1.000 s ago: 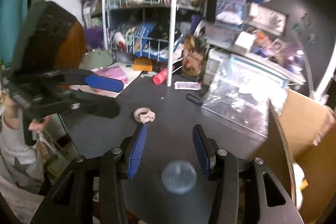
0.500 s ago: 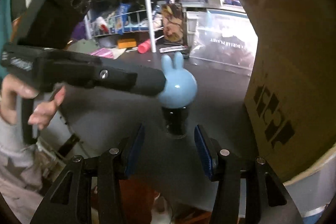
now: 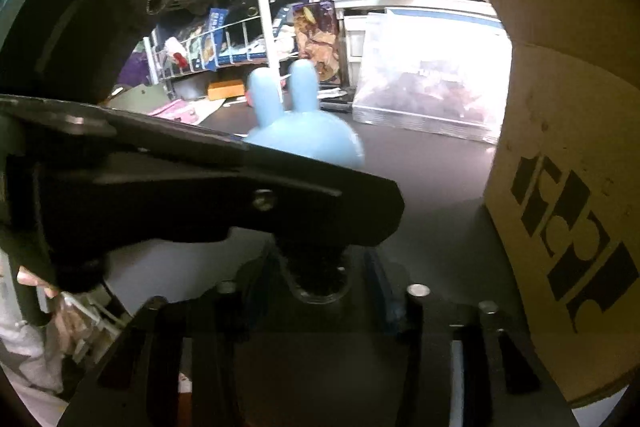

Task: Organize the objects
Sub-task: 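Carry the bunny-capped tube into the cardboard box and open the right gripper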

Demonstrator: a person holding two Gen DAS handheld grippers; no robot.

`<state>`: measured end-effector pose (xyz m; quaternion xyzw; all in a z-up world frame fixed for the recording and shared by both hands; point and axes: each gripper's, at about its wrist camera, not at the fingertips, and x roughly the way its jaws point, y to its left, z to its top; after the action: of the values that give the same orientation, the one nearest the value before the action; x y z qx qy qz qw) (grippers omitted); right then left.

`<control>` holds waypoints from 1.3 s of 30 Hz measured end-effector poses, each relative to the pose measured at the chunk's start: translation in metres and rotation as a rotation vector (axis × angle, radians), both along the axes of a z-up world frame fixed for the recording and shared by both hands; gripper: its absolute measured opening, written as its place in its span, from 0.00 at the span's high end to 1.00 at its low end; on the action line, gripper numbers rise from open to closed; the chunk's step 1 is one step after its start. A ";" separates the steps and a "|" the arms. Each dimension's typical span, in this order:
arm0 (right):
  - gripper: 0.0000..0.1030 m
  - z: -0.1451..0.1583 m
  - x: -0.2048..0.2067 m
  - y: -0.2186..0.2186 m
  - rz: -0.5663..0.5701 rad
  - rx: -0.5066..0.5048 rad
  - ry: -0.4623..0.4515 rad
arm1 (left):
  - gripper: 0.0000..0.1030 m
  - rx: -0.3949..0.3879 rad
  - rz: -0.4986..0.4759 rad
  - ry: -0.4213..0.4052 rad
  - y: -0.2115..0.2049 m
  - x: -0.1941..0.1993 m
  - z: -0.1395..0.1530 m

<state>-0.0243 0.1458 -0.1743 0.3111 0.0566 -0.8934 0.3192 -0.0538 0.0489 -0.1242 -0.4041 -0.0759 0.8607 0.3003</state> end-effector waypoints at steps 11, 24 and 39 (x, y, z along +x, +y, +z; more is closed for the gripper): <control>0.70 0.065 0.019 -0.017 0.092 -0.006 0.123 | 0.59 -0.020 0.016 0.126 -0.019 0.032 0.067; 0.71 0.182 0.018 0.010 0.129 -0.015 0.268 | 0.61 -0.040 -0.032 0.350 0.005 0.046 0.193; 0.71 0.183 -0.032 0.109 0.006 0.073 0.089 | 0.61 0.048 -0.206 0.257 0.102 -0.029 0.186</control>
<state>-0.0568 0.2550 0.0085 0.2822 0.1042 -0.9028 0.3074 -0.0827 0.1510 0.0613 -0.2889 -0.0152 0.8679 0.4038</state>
